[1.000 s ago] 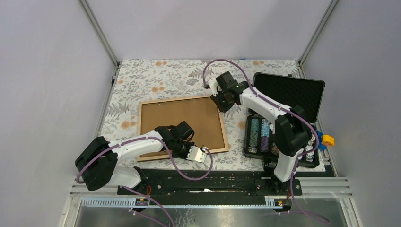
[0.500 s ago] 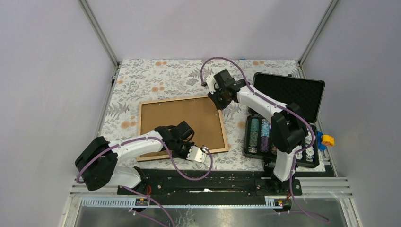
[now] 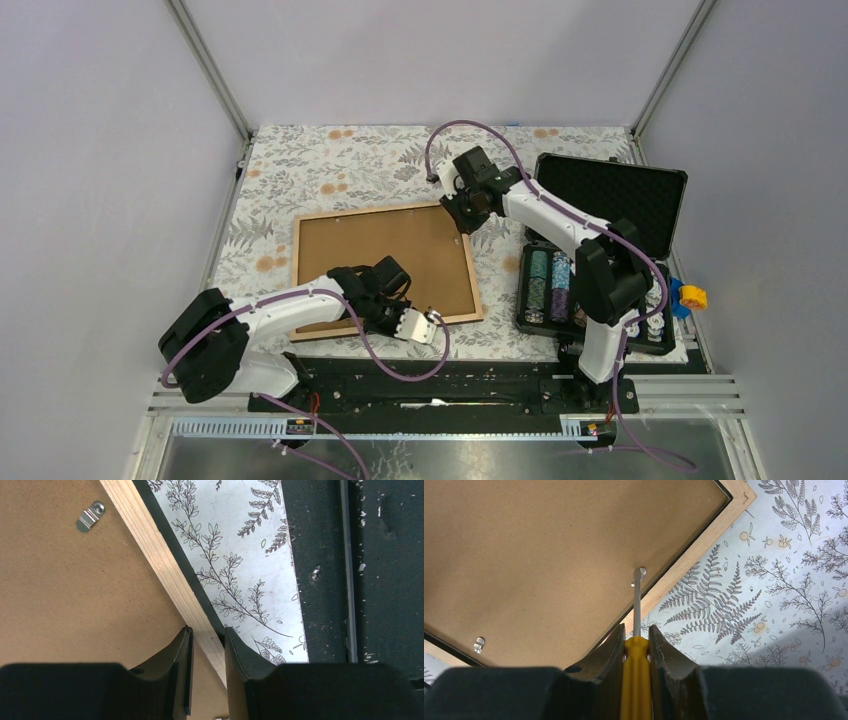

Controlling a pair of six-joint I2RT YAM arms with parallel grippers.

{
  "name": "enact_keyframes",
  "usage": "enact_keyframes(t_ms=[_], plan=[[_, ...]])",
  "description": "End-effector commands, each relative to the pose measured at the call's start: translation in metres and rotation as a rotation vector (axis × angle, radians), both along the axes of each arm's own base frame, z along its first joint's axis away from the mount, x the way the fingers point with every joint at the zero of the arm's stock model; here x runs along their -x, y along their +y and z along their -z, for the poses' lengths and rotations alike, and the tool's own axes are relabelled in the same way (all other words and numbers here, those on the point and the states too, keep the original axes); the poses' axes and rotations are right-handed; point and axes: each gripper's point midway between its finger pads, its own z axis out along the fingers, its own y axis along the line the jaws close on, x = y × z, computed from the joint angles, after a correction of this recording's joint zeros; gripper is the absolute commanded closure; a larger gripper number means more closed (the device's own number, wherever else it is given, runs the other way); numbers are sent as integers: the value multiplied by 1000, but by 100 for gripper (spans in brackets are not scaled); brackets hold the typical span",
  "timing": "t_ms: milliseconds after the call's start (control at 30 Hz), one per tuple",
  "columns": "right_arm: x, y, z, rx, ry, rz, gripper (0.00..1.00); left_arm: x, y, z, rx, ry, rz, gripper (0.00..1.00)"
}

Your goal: Take the photo out of the frame

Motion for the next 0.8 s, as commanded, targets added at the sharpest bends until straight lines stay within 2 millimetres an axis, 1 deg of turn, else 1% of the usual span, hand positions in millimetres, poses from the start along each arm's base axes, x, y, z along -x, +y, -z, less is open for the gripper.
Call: enact_keyframes(t_ms=[0, 133, 300, 500, 633, 767], plan=[[-4, 1, -38, -40, -70, 14, 100, 12, -1, 14, 1, 51, 55, 79], [-11, -7, -36, 4, -105, 34, 100, 13, -2, 14, 3, 58, 55, 79], [-15, -11, -28, 29, -113, 43, 100, 12, -1, 14, 1, 53, 52, 79], [-10, -9, -15, 35, -79, 27, 100, 13, 0, 15, -1, 56, 54, 79], [-3, -7, -6, 32, -35, 11, 100, 13, 0, 16, -4, 60, 52, 79], [4, -5, -2, 25, 6, -3, 100, 13, 0, 16, -3, 61, 54, 78]])
